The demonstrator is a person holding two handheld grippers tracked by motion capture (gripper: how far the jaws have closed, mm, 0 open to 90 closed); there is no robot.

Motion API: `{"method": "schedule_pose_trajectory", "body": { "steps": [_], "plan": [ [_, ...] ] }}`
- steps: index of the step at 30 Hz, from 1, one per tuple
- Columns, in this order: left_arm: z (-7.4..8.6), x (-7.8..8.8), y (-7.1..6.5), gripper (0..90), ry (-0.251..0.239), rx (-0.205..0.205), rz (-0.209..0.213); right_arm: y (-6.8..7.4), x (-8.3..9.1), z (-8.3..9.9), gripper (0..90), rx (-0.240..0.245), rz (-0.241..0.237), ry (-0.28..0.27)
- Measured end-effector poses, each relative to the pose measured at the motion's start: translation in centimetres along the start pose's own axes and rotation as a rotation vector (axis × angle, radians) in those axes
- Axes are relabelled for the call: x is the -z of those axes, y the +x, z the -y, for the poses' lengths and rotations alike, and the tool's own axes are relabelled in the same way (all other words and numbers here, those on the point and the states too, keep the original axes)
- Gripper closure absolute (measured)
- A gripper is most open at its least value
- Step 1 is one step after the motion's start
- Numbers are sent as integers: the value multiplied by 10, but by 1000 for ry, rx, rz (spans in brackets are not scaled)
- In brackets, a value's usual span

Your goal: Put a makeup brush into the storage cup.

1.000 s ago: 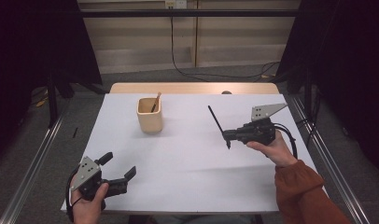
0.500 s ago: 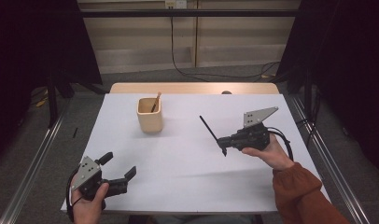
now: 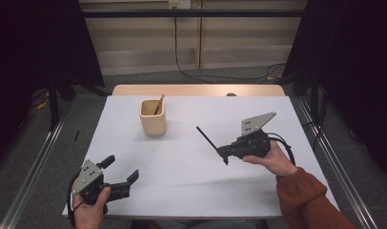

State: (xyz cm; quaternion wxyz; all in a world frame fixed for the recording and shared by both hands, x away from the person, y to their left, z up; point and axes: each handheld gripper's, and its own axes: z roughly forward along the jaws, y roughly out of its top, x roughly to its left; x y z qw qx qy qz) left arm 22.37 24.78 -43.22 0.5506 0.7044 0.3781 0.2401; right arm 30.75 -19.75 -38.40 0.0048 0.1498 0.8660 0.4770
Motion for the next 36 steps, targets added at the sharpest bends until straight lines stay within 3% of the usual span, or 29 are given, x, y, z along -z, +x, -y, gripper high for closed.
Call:
{"method": "schedule_pose_trajectory", "body": {
  "steps": [10,20,36],
  "plan": [
    [0,0,0,27,-2,3,0,11,-11,-11,859,59,-42,63],
    [0,0,0,27,6,1,-2,15,-18,-15,859,79,-68,136],
    [0,0,0,27,6,-2,-4,16,-31,-23,858,117,-58,312]
  ]
}}
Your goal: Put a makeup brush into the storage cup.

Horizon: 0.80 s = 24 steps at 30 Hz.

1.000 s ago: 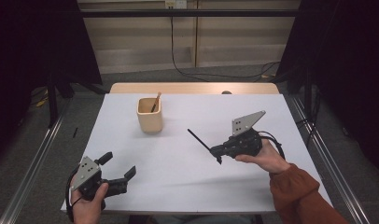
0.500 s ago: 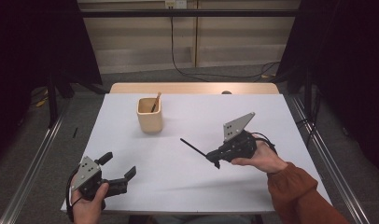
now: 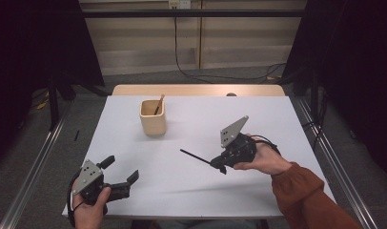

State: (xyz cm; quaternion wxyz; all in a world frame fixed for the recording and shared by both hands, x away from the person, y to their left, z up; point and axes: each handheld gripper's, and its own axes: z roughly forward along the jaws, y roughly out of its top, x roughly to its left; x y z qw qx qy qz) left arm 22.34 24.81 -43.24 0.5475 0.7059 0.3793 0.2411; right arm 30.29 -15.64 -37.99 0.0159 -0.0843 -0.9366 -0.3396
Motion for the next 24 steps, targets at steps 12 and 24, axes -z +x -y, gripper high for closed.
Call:
{"method": "schedule_pose_trajectory", "body": {
  "steps": [12,24],
  "plan": [
    [0,0,-1,27,0,2,2,3,-7,-8,858,46,12,158],
    [0,-1,0,27,2,-5,4,5,-12,-14,858,77,-16,289]
  ]
}}
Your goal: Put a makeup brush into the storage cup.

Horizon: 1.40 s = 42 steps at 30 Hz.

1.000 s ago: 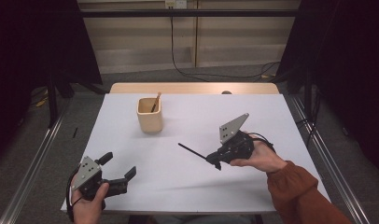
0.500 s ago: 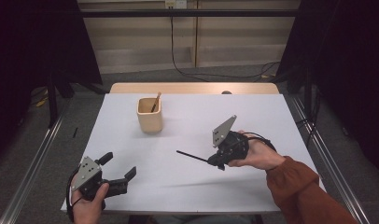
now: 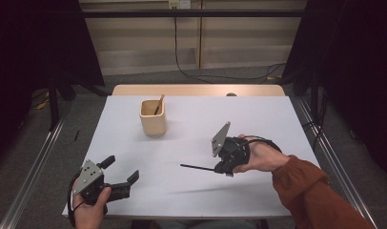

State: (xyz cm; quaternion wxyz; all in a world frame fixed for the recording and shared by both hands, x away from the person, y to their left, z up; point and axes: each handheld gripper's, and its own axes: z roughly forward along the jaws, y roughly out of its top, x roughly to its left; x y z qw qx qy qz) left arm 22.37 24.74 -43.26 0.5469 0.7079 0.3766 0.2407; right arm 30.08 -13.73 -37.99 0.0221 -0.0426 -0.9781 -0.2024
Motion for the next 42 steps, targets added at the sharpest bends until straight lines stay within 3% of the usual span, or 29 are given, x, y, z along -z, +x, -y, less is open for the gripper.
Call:
{"method": "schedule_pose_trajectory", "body": {
  "steps": [9,13,22,29,35,42],
  "plan": [
    [0,0,0,27,3,-1,1,0,2,-3,858,15,-16,45],
    [0,0,-1,27,6,-1,3,1,0,-4,858,18,-26,100],
    [0,-1,0,27,4,2,8,4,-9,-8,858,57,-52,162],
    [-2,-1,1,25,9,-8,27,3,-13,-7,858,50,-62,202],
    [-2,-2,0,17,15,-14,40,3,-15,-8,858,61,-76,206],
    [-10,2,-3,17,-12,-8,45,2,-13,-6,858,56,-76,196]
  ]
}}
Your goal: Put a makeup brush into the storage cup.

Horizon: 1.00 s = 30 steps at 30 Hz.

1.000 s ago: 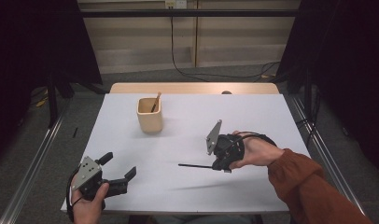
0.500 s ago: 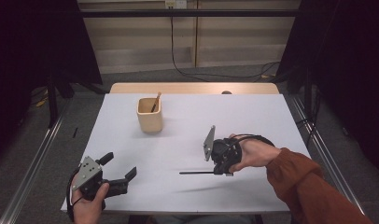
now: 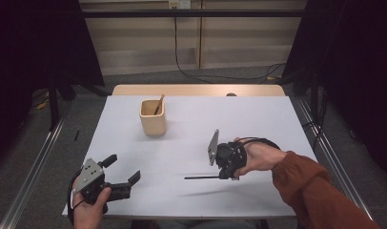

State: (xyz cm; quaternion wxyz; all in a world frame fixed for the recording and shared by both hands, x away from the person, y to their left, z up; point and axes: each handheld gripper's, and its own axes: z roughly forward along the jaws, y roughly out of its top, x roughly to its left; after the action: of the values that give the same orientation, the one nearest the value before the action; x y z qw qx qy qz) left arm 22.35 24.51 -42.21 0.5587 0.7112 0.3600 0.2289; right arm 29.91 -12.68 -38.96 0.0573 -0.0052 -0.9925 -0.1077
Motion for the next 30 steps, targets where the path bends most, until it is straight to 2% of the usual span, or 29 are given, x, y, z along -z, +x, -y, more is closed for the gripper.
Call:
{"method": "schedule_pose_trajectory", "body": {
  "steps": [4,6,8,13,20,22,26,30],
  "plan": [
    [-5,4,-1,15,-25,5,-5,0,1,1,858,-7,7,-7],
    [-5,5,-1,15,-51,24,3,0,1,1,858,-5,6,-11],
    [-8,6,-2,15,-76,31,18,0,1,1,858,-5,3,-13],
    [-21,9,-2,12,-110,19,63,-2,1,2,858,-11,5,-26],
    [-29,4,-4,16,-93,-24,113,-4,-2,3,858,-10,0,-21],
    [-31,1,-5,15,-75,-35,129,-5,-2,3,858,-7,-3,-17],
    [-35,-6,-6,16,-78,-20,192,-4,-3,3,858,-12,-4,-15],
    [-42,-15,-9,18,-66,-52,224,-5,-3,4,858,-14,-6,-14]
  ]
}}
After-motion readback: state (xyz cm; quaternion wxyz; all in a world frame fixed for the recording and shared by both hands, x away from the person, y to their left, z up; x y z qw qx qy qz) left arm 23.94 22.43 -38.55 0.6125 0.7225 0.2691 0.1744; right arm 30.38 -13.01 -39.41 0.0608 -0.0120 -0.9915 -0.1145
